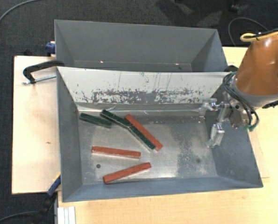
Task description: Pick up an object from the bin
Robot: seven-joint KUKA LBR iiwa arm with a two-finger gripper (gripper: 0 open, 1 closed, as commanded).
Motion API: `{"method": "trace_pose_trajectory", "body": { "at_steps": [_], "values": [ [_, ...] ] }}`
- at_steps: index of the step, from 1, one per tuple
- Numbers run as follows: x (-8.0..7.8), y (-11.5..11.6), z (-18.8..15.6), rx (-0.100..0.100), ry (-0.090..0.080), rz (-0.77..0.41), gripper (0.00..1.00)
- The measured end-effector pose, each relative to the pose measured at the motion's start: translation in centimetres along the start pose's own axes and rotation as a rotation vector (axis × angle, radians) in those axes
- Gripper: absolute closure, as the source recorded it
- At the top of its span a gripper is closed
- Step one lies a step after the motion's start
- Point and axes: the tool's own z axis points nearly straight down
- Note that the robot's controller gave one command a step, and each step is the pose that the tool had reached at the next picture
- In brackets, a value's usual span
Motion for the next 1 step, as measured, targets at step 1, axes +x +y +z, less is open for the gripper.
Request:
{"method": "trace_pose_trajectory", "body": {
  "at_steps": [1],
  "values": [
    [-2.21,6.81,2.24,-0.004,0.000,-0.104,0.00]
  ]
}}
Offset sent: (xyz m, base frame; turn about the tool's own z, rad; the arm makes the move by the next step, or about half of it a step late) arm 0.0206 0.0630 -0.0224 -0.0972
